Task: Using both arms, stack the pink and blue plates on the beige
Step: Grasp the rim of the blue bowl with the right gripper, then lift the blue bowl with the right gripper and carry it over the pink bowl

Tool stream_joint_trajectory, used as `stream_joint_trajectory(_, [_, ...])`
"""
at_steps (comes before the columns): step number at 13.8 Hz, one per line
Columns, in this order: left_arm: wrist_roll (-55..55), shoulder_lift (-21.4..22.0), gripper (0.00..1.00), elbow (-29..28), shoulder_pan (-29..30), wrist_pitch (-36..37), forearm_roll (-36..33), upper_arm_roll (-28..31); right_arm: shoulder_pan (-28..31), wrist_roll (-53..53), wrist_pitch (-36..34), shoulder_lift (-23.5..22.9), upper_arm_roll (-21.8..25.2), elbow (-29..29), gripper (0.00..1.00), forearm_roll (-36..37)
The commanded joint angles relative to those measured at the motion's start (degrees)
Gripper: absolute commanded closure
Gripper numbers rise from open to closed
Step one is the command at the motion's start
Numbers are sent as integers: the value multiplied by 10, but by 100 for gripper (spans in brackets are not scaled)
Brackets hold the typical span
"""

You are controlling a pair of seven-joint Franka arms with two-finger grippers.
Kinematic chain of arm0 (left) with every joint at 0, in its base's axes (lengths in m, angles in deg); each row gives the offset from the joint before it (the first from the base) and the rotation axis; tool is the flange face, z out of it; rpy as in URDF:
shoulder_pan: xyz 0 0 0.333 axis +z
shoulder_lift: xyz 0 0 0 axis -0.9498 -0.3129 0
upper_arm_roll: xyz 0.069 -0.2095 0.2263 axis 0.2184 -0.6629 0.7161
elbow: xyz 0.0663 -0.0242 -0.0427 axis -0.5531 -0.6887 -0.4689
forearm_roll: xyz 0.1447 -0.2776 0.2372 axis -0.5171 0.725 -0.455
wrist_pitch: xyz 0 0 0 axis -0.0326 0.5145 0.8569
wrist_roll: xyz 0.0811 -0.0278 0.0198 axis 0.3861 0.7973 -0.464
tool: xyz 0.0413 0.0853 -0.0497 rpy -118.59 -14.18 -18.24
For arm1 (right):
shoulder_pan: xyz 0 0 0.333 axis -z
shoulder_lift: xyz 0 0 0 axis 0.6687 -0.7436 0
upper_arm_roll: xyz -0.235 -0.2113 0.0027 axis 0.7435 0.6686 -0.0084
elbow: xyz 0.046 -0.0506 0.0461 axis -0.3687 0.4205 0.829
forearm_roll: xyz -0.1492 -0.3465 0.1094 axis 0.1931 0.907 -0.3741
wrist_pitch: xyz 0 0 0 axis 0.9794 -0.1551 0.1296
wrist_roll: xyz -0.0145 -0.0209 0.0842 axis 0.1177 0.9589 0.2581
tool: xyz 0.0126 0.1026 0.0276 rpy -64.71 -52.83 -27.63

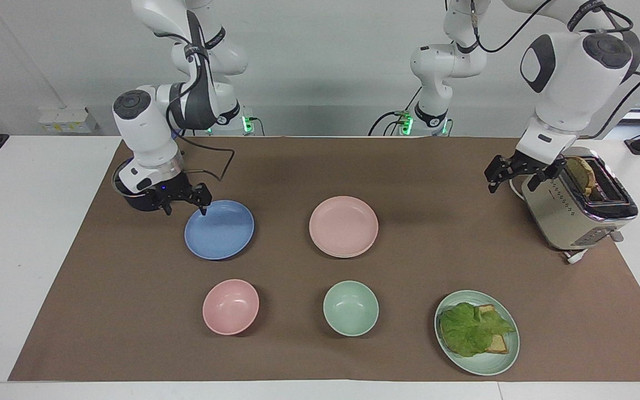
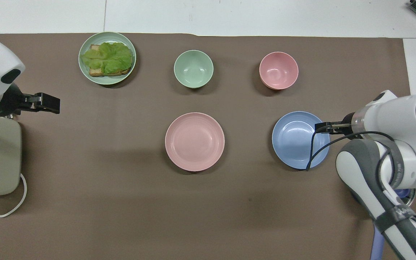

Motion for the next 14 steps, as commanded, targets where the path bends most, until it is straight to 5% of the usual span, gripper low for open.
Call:
stream_joint_trajectory(1, [8,-6,0,41,1,42,-12,2,20,-38,54,-27,-1,18,0,-15])
stream_joint_trajectory(5, [8,11,0,41,2,46,-11,2,48,-79,144,-61,-2,70,6,-15])
stream_joint_trajectory(12, [7,13,0,40,2,43,-10,1,42,-80,143,-56,-3,76,12,-39])
stream_joint_trajectory(14, [7,13,0,40,2,43,-10,2,42,-80,140,-53,-3,76,38,-39])
